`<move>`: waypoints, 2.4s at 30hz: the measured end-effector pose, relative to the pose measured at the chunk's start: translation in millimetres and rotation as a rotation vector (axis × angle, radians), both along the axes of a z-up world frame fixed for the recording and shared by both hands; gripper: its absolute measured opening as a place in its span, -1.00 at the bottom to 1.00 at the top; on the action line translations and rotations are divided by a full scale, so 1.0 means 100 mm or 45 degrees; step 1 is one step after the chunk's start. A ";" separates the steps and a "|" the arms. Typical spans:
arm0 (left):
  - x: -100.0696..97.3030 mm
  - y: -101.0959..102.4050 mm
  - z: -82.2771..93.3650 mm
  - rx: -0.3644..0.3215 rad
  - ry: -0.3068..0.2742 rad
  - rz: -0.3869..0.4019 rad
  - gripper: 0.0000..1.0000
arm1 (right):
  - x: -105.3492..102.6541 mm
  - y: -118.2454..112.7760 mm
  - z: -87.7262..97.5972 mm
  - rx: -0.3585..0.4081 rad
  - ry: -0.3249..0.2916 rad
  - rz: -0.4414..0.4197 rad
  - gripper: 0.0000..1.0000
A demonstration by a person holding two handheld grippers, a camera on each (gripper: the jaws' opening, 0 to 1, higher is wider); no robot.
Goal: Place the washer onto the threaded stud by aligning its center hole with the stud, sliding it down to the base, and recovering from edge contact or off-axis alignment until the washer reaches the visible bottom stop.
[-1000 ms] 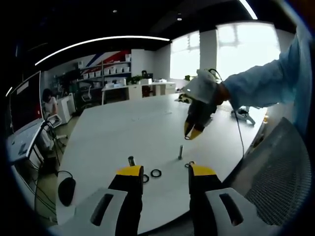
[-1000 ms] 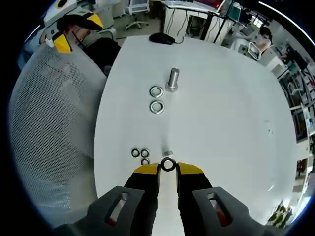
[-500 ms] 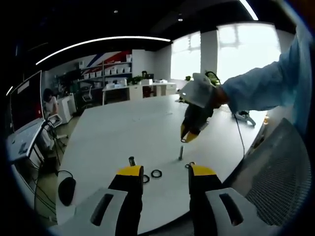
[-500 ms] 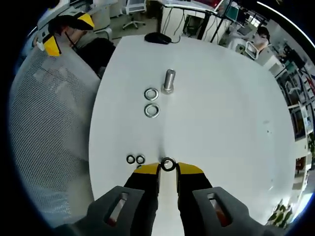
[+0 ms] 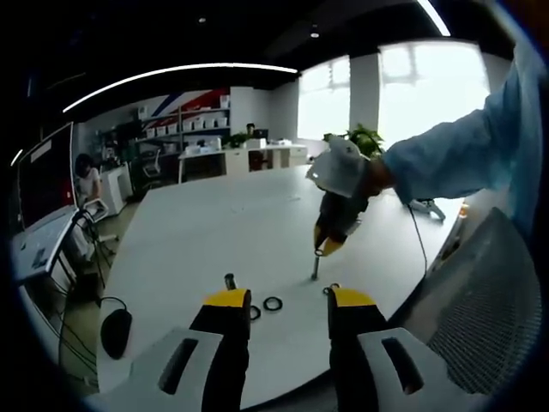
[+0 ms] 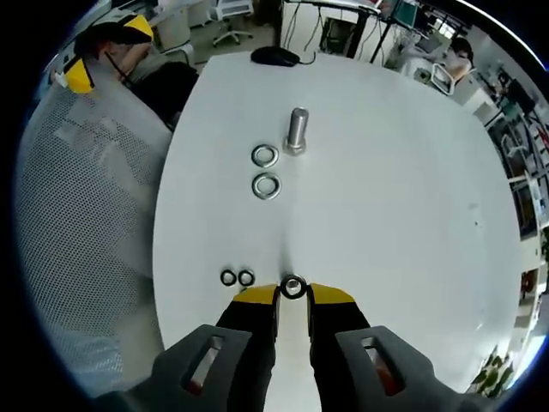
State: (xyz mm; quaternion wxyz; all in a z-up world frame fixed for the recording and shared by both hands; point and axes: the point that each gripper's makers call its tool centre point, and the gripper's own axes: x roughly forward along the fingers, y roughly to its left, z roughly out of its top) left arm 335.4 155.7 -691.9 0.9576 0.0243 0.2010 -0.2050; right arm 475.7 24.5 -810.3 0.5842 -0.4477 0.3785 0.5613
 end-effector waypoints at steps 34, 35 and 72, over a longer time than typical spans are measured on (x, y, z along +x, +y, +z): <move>0.01 0.00 -0.05 0.006 0.039 -0.005 -0.33 | 0.03 -0.05 -0.18 -0.014 0.042 -0.062 -0.63; 0.00 0.00 -0.05 0.006 0.040 -0.006 -0.33 | 0.03 -0.06 -0.19 -0.014 0.047 -0.067 -0.64; 0.01 0.01 -0.05 0.006 0.037 0.001 -0.33 | -0.24 -0.16 -0.37 -0.051 0.133 -0.047 -0.65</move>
